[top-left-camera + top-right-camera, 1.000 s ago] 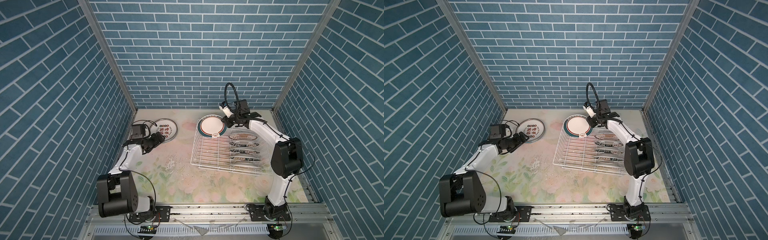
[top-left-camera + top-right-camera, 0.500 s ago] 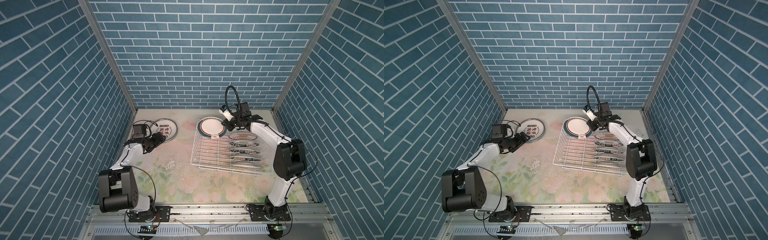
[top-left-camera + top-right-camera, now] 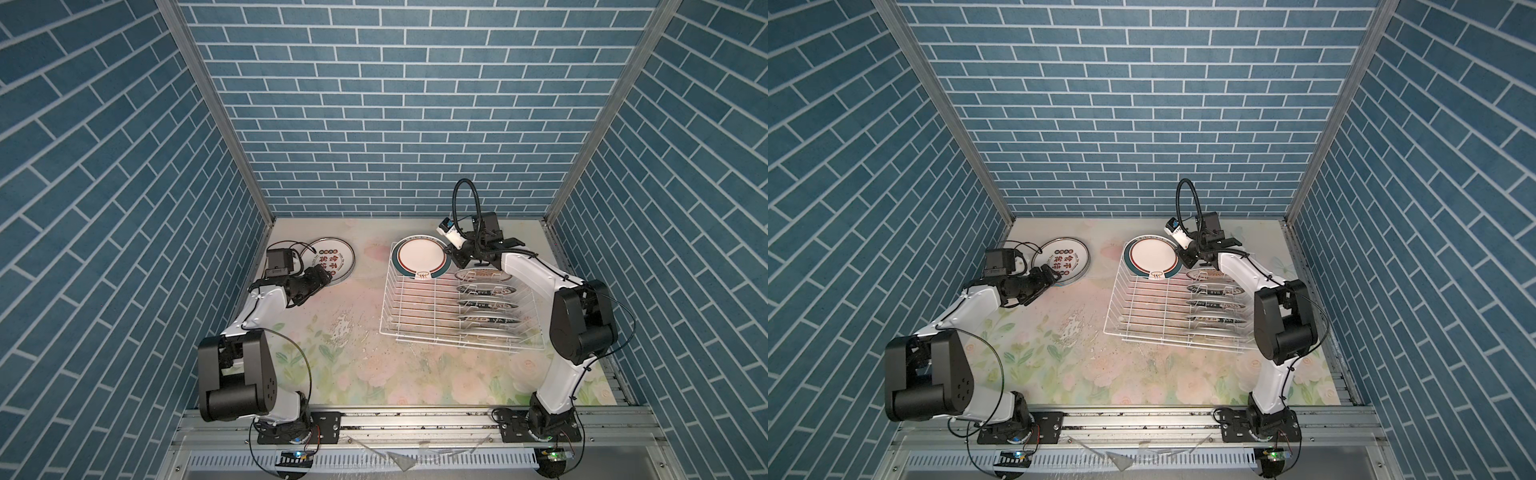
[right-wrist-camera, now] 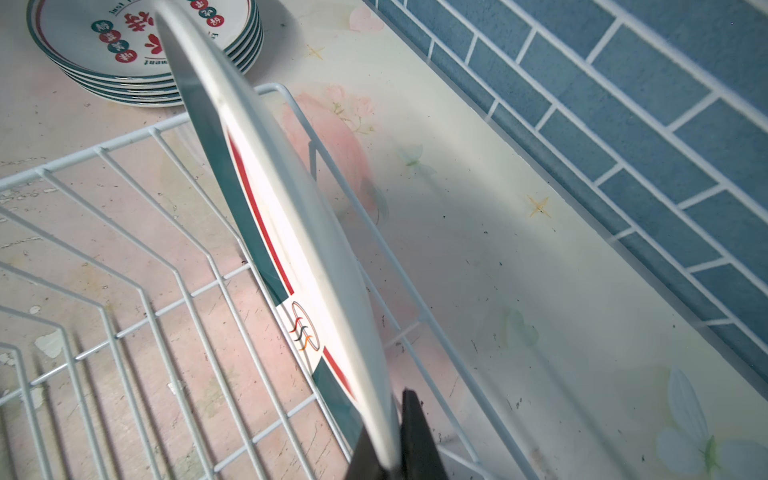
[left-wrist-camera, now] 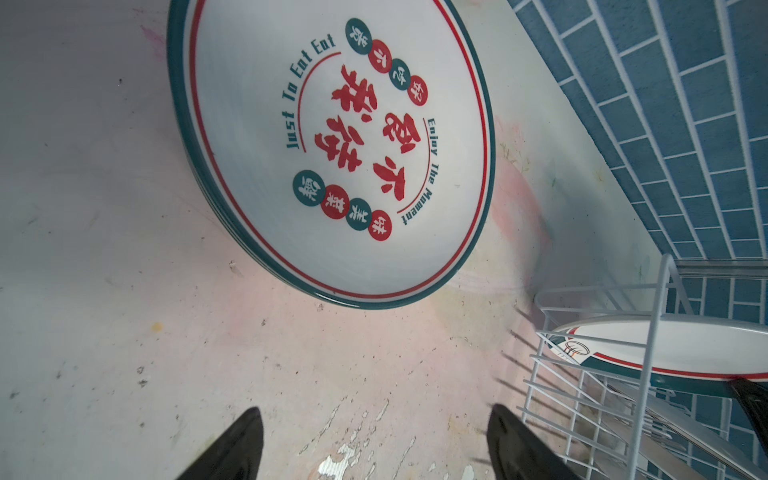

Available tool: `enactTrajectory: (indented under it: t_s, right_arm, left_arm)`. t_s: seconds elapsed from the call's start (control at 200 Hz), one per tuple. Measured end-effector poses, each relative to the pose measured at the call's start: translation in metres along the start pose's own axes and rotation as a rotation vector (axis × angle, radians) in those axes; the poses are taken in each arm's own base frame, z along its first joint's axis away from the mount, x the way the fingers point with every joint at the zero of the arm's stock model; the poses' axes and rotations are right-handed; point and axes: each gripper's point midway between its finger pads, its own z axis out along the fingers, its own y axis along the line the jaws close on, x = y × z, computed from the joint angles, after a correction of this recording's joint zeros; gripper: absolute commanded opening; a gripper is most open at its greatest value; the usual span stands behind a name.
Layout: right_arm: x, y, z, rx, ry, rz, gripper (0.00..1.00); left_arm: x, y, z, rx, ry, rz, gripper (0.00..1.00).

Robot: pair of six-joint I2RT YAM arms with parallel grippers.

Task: Unload the plates from the dish rack
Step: 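Grip and tilt the next green-rimmed plate out of the rack with the right gripper, then lift the plate toward the left gripper while the left gripper reaches and grips it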

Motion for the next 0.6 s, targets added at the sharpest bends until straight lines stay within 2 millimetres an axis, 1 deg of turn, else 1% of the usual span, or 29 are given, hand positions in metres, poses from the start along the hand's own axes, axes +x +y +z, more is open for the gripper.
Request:
enactTrajectory:
  t_s: [0.375, 0.505, 0.6]
  right_arm:
    - [0.002, -0.003, -0.012, 0.076, -0.037, 0.038, 0.0]
    - [-0.004, -0.003, -0.018, 0.083, -0.053, 0.045, 0.0]
    - [-0.012, -0.004, -0.027, 0.093, -0.077, 0.045, 0.0]
  left_arm:
    - [0.004, -0.002, 0.004, 0.001, 0.014, 0.003, 0.85]
    - [0.004, -0.002, 0.004, 0.001, 0.014, 0.004, 0.85]
    - [0.004, -0.002, 0.004, 0.002, 0.015, 0.004, 0.85]
